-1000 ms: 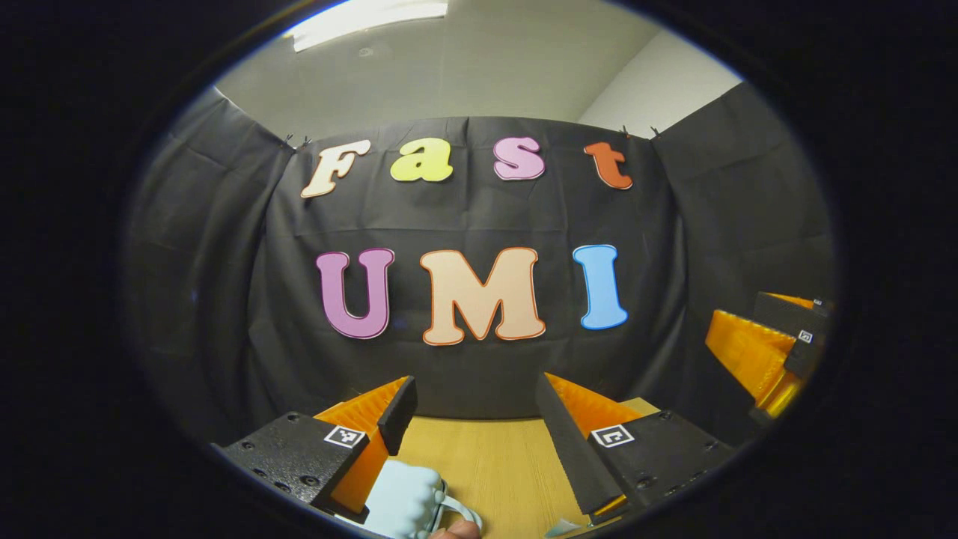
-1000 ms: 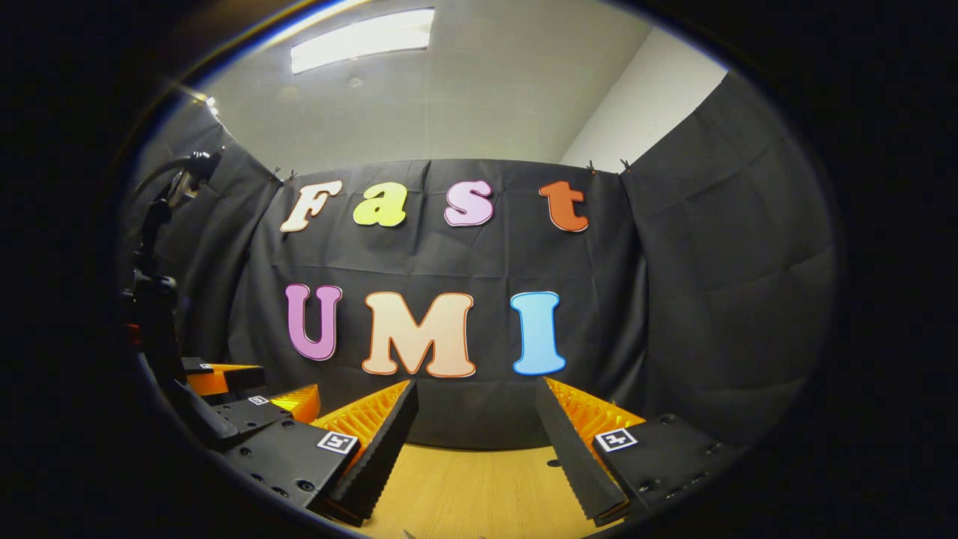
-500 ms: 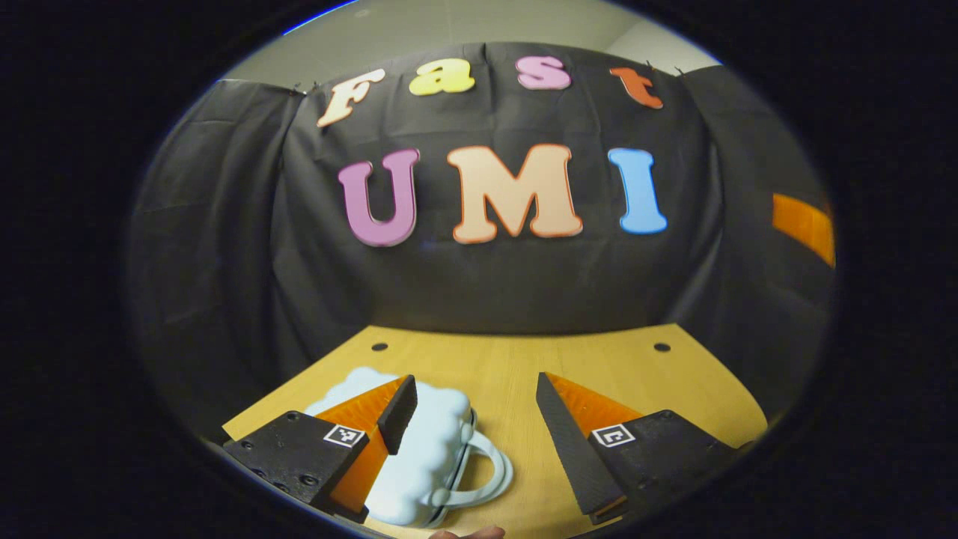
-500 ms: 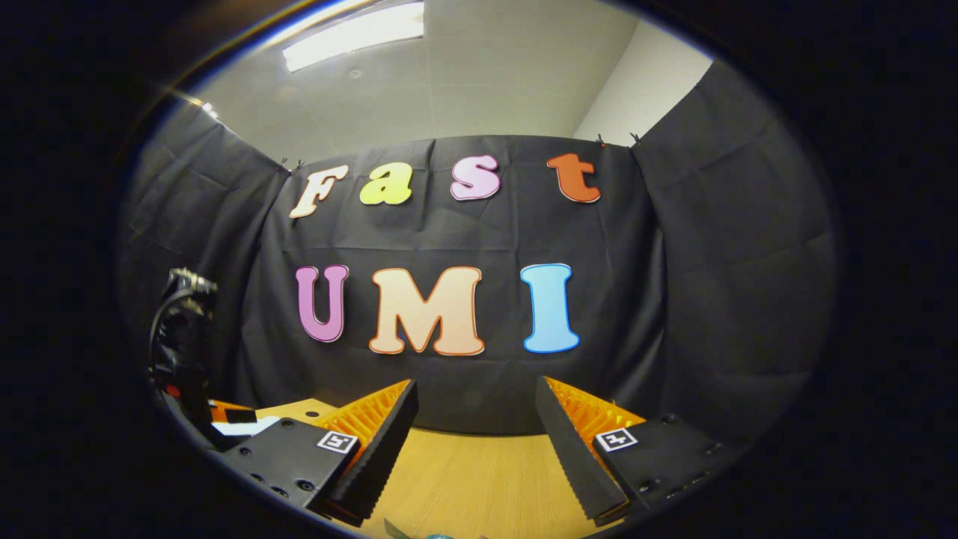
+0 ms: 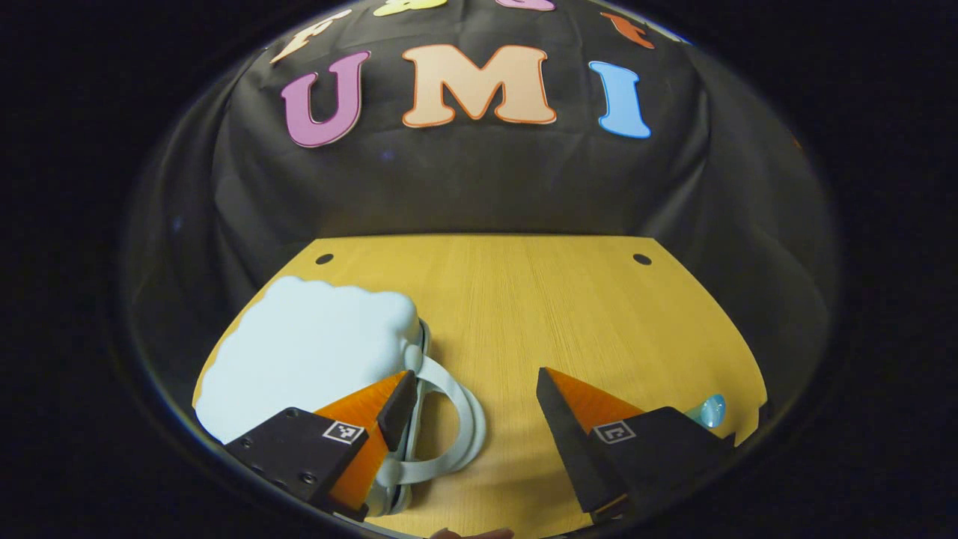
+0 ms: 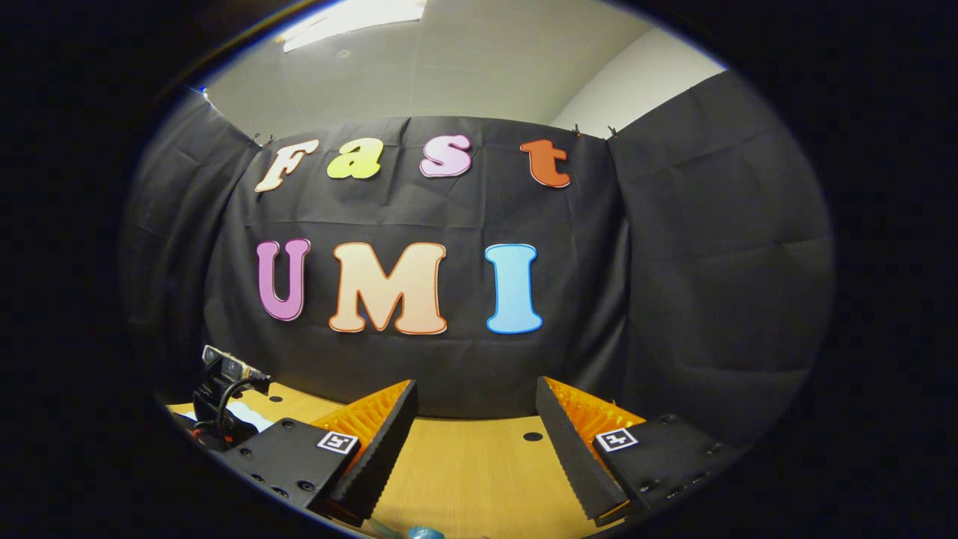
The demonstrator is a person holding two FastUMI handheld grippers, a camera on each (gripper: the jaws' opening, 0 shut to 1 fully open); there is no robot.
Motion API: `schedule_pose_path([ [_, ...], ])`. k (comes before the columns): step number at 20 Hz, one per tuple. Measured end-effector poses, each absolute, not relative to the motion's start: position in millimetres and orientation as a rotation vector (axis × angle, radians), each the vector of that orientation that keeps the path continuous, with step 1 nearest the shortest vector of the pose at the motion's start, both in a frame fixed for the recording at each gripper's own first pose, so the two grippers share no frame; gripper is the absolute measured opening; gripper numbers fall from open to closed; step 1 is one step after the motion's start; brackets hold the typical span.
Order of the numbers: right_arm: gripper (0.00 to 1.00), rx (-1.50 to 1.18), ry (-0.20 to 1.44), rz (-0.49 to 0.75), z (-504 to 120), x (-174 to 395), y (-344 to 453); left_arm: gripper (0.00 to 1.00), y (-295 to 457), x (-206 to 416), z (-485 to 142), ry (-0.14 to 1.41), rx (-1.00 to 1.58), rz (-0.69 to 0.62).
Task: First open the suitcase, pack the skin care products into it, and then close the suitcase.
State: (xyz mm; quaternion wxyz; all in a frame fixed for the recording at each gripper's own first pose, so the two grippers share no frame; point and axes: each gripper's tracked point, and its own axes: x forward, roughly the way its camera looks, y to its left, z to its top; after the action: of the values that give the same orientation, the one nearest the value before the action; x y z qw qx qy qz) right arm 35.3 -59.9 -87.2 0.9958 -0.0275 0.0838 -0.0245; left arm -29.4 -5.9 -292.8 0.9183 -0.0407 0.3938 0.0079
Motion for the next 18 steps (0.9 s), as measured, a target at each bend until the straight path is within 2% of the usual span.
schedule_pose_path([
  [7,0.99,-0.073,0.174,-0.079,-86,32,-69,0.95,-4,-41,-350,1.041,-0.110,0.040],
  [10,0.99,-0.079,0.180,-0.067,-88,31,-64,0.92,-10,-44,-368,1.110,-0.136,0.028],
  [14,0.99,-0.096,0.182,-0.050,-88,30,-60,0.92,-19,-45,-383,1.167,-0.195,-0.004],
  [16,0.99,-0.101,0.178,-0.050,-87,30,-62,0.73,-11,-47,-384,1.175,-0.165,0.017],
  [17,0.99,-0.097,0.175,-0.051,-86,30,-62,0.52,-6,-47,-384,1.175,-0.150,0.026],
  [18,0.99,-0.093,0.172,-0.052,-86,30,-63,0.39,-5,-48,-384,1.174,-0.160,0.020],
])
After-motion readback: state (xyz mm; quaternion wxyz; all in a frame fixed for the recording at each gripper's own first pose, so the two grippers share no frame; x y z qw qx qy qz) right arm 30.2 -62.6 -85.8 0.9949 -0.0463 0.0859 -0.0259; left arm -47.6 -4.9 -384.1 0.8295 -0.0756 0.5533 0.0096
